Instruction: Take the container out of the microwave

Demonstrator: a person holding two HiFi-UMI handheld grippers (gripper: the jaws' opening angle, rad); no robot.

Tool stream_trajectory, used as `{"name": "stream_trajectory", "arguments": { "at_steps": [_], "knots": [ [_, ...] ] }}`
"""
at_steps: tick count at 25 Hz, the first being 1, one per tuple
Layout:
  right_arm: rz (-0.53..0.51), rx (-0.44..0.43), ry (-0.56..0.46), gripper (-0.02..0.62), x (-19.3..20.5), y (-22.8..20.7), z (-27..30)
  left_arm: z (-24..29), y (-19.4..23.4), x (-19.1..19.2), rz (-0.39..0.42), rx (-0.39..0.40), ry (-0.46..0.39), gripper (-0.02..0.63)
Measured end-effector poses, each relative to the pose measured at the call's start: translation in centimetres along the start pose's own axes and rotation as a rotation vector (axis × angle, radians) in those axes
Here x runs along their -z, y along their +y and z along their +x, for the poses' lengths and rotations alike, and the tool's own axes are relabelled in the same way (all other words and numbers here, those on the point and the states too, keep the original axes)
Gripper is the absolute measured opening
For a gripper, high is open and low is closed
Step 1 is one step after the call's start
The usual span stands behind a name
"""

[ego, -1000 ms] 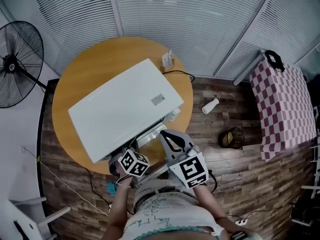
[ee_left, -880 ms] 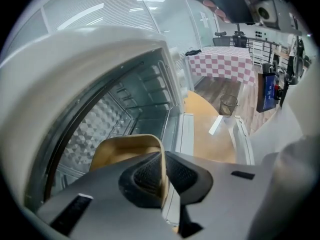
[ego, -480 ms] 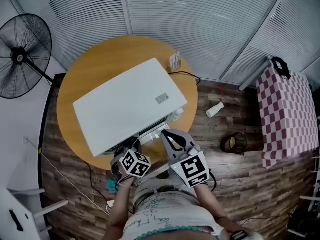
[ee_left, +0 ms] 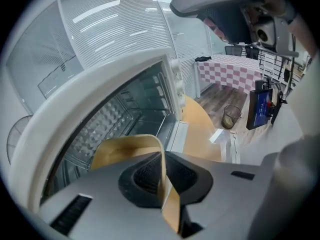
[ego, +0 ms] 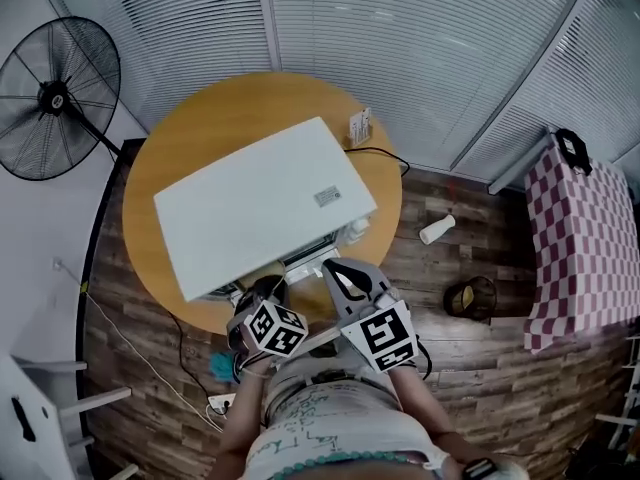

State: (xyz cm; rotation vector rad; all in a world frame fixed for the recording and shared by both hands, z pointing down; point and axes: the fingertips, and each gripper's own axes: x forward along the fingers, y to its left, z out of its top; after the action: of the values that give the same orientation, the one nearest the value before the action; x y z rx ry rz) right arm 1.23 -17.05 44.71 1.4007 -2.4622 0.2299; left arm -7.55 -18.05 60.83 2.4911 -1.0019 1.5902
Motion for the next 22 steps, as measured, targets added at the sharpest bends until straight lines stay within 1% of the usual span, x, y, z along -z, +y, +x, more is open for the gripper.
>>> {"name": "stream_trajectory", "arguments": {
  "at_steps": [4,10,14,17,22],
  "knots": [
    [-0.008,-0.027,0.005,-0.005,0.3,0.0,-0.3,-0.4,-0.7,-0.3,-0.006,-0.016,0.008,0.029],
    [-0.032,-0.071,0.013,-0.005,0.8,-0.3,-0.4,-0.9,-1.9,-0.1,-0.044,-0.036,0.023,0.029],
    [-0.055,-0.115,0.023,-0.005,1.3,-0.4,-0.6,-1.4,-2.9,-0.1,-0.091,-0.043,0.029,0.029],
    [-0.071,-0.146,0.032,-0.005,1.5,-0.4,-0.6,-1.7,-3.9,-0.3,-0.109,-0.046,0.036,0.029],
    [-0.095,-0.191,0.021,-0.005,1.1,-0.7,-0.3,-2.3,-4.8,-0.7,-0.162,-0.058,0.037,0.029]
  ]
}}
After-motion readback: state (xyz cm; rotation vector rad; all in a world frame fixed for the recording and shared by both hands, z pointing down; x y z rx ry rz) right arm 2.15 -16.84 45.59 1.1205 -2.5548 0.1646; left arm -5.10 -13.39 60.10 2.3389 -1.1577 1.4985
